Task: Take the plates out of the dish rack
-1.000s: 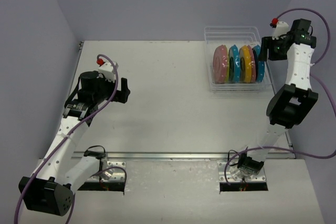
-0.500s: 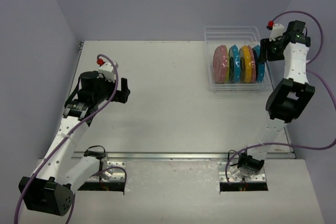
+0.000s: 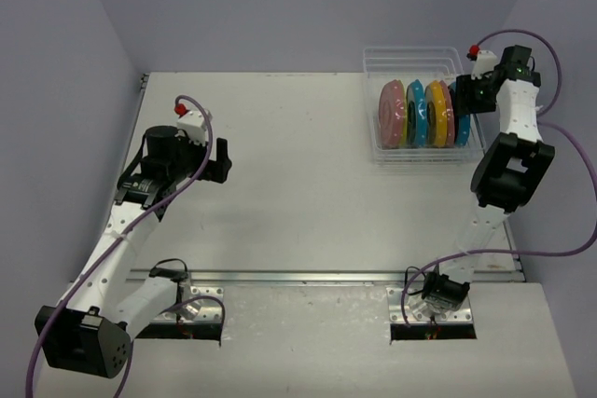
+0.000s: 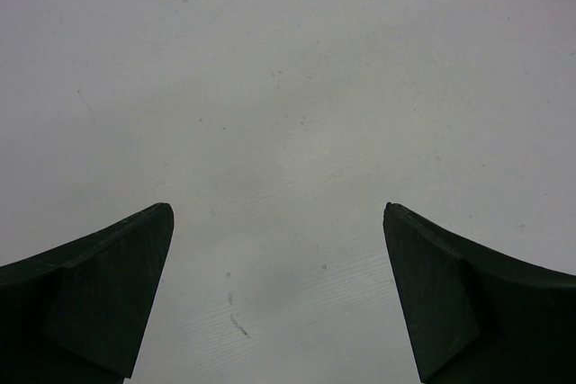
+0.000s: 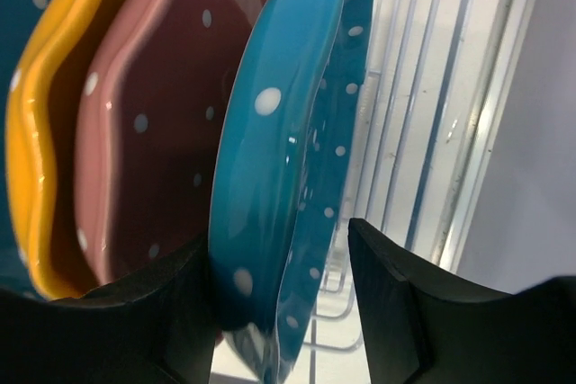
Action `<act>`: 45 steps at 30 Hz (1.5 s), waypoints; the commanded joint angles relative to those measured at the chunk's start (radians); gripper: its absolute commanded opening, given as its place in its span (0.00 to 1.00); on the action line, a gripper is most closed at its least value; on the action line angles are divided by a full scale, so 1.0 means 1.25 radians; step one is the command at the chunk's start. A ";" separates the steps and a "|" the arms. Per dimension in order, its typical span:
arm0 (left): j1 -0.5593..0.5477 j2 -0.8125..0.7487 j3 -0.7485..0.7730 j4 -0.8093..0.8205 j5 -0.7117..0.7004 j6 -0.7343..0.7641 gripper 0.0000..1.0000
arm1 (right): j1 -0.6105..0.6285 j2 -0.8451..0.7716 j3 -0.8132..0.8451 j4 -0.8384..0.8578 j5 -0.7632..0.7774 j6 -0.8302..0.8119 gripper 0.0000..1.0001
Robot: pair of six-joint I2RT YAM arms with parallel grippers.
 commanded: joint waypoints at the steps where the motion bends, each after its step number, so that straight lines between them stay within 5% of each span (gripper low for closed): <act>1: 0.008 0.004 0.024 0.035 -0.001 -0.007 1.00 | -0.001 0.005 -0.030 0.061 -0.018 0.012 0.54; 26: 0.007 -0.004 0.014 0.038 -0.014 -0.006 1.00 | -0.001 -0.150 -0.066 0.057 -0.088 0.024 0.01; 45: 0.008 0.006 0.031 0.039 -0.051 -0.024 1.00 | -0.001 -0.253 0.067 0.038 -0.077 -0.011 0.00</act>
